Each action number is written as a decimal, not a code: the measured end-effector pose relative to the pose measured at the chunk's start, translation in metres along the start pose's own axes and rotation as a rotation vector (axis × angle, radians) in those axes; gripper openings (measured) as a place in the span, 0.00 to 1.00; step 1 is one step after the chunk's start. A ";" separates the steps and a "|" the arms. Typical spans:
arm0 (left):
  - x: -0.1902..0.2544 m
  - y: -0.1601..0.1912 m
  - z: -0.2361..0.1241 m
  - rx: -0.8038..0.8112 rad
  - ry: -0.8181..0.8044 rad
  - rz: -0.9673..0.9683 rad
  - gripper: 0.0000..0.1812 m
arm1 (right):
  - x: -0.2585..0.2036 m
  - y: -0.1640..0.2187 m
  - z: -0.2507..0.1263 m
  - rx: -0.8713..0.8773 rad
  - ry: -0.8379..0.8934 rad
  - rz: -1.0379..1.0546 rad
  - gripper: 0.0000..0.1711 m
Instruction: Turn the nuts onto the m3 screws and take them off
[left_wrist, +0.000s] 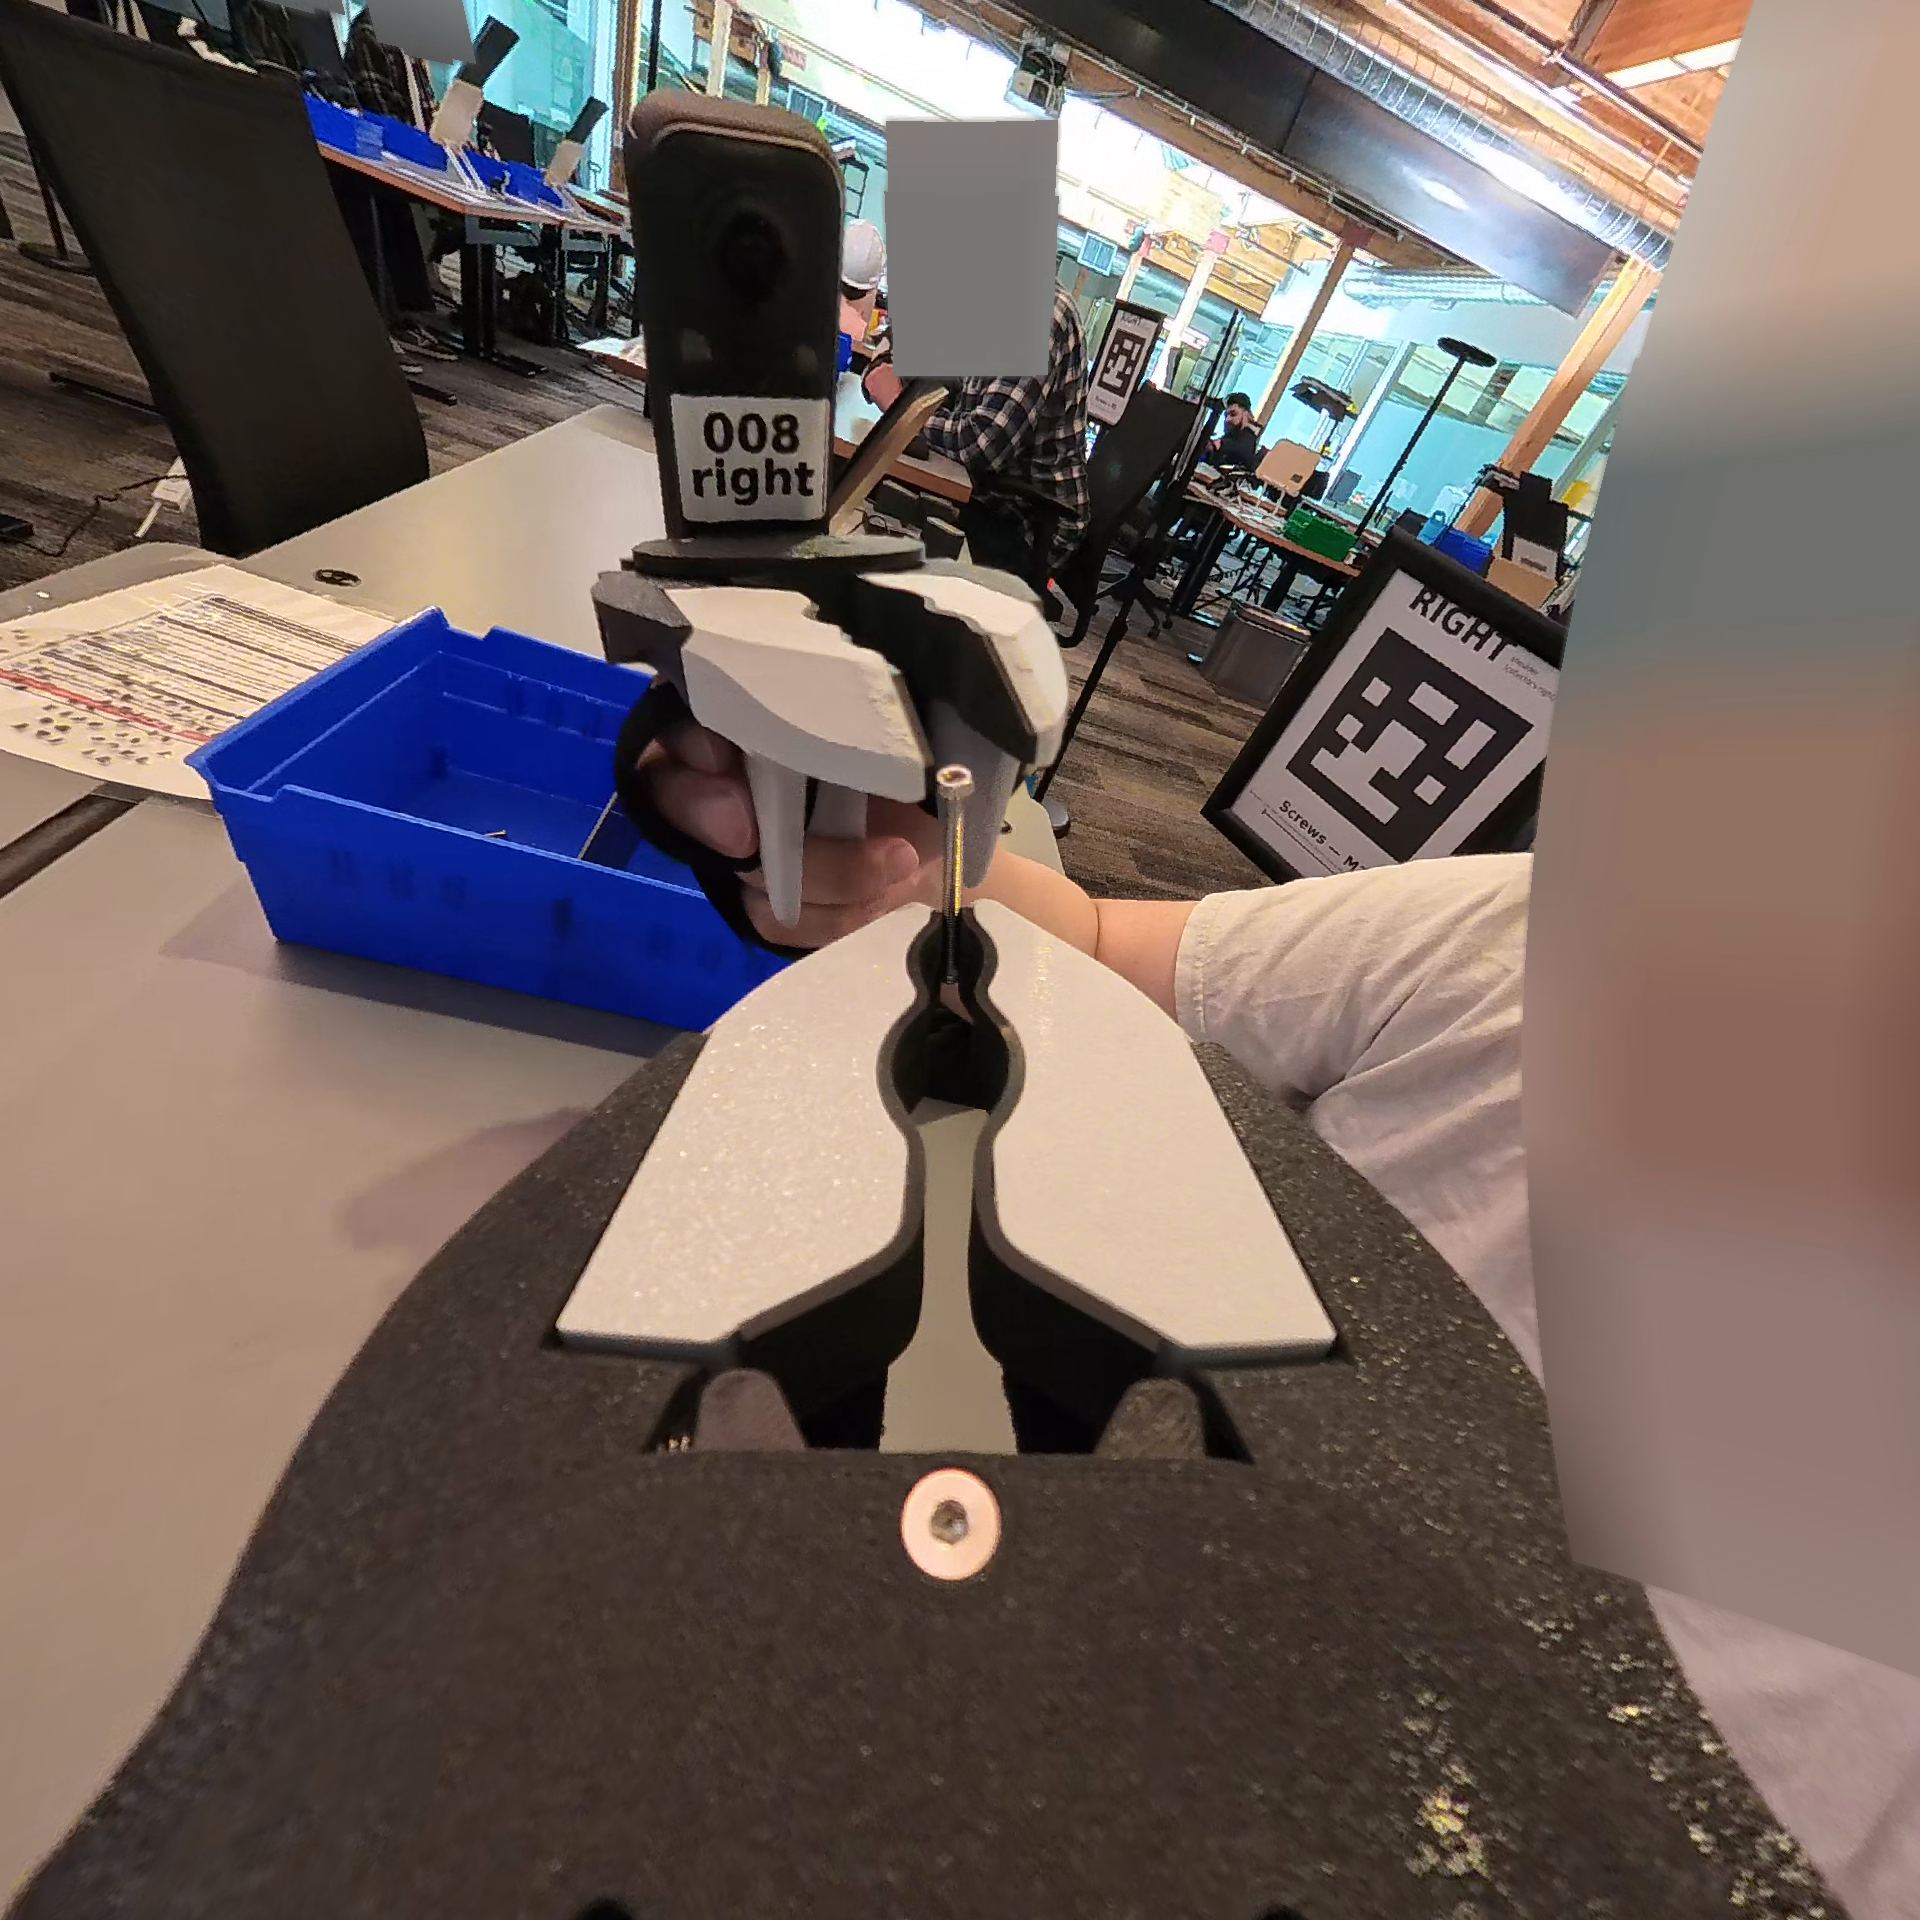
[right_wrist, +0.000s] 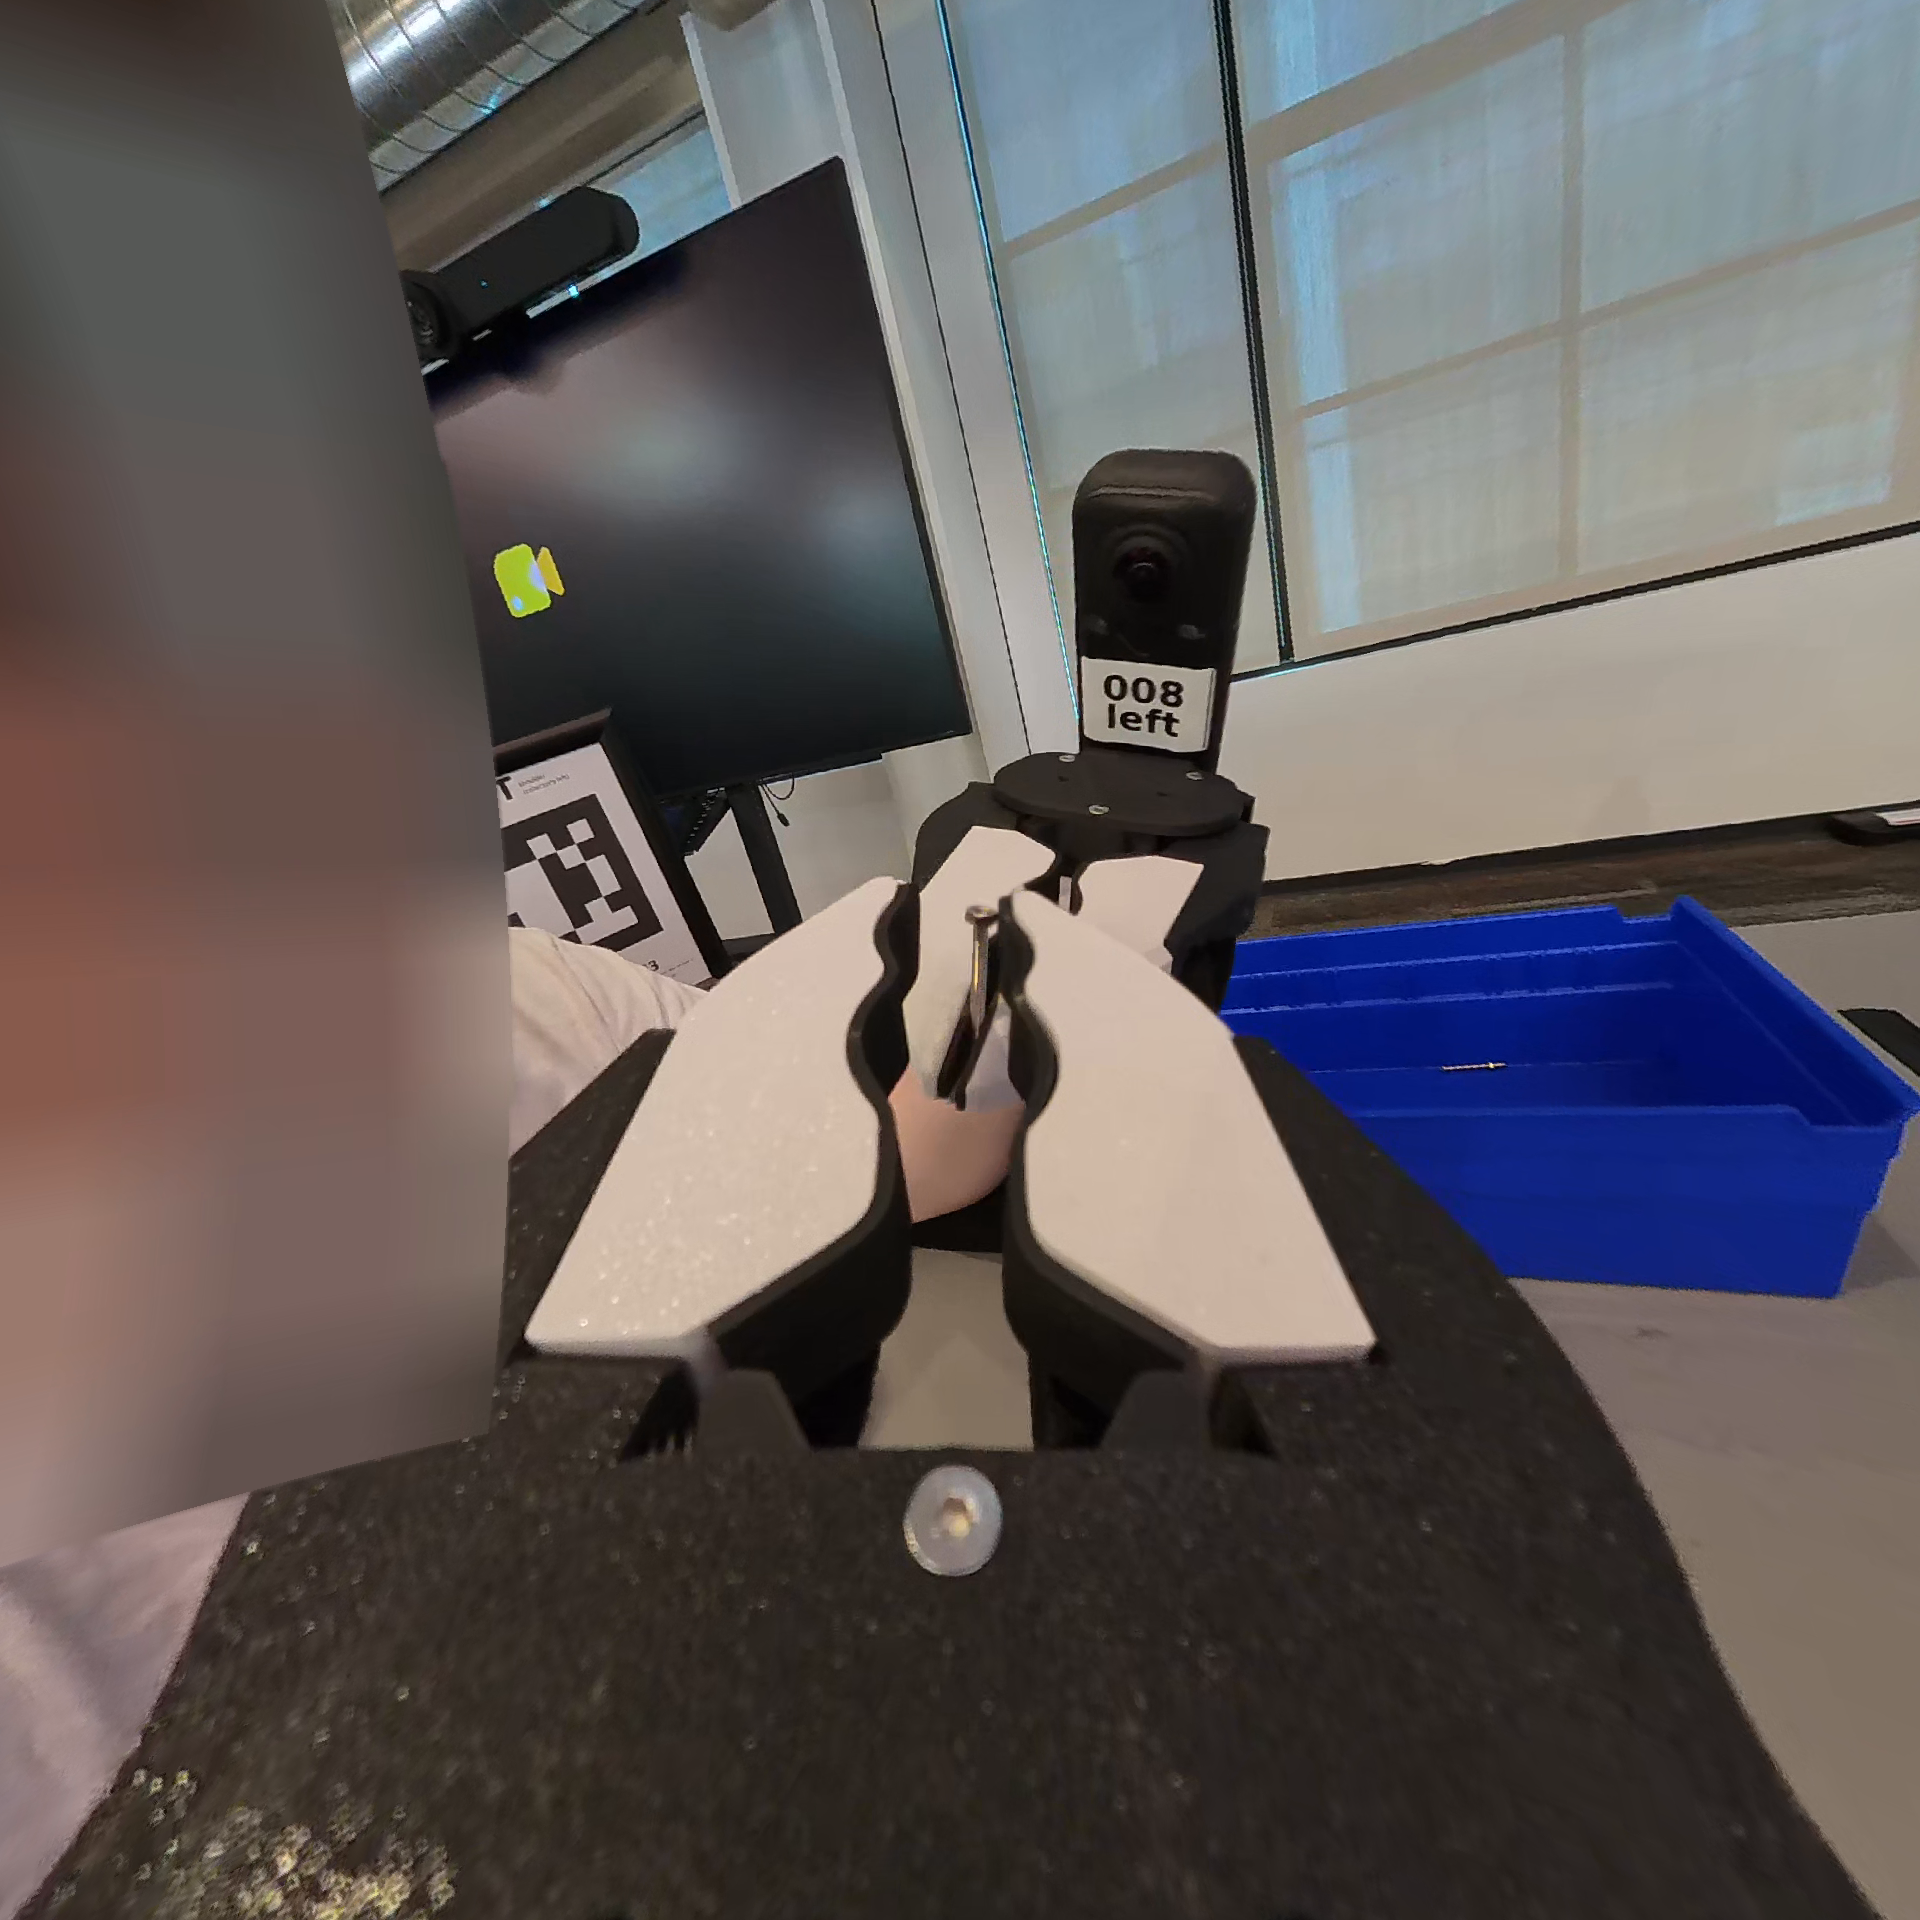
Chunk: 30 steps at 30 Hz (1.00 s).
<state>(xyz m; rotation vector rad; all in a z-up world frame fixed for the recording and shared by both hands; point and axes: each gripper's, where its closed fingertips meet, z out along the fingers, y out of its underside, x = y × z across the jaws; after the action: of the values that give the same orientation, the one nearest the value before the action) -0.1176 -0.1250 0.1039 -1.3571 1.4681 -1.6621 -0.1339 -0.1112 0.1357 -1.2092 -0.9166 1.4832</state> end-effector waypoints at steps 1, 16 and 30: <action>0.000 0.000 0.000 -0.002 0.000 0.001 0.01 | 0.000 0.001 0.001 -0.001 -0.003 0.003 0.08; 0.002 0.001 0.001 -0.006 0.004 0.004 0.01 | 0.002 0.005 0.003 -0.015 -0.008 0.015 0.03; 0.002 0.005 -0.001 -0.034 0.012 -0.010 0.01 | 0.005 0.014 -0.094 -0.531 0.395 -0.132 0.03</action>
<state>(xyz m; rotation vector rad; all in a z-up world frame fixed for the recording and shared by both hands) -0.1207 -0.1273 0.1001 -1.3777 1.5052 -1.6610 -0.0460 -0.1118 0.1003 -1.7115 -1.1219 0.8663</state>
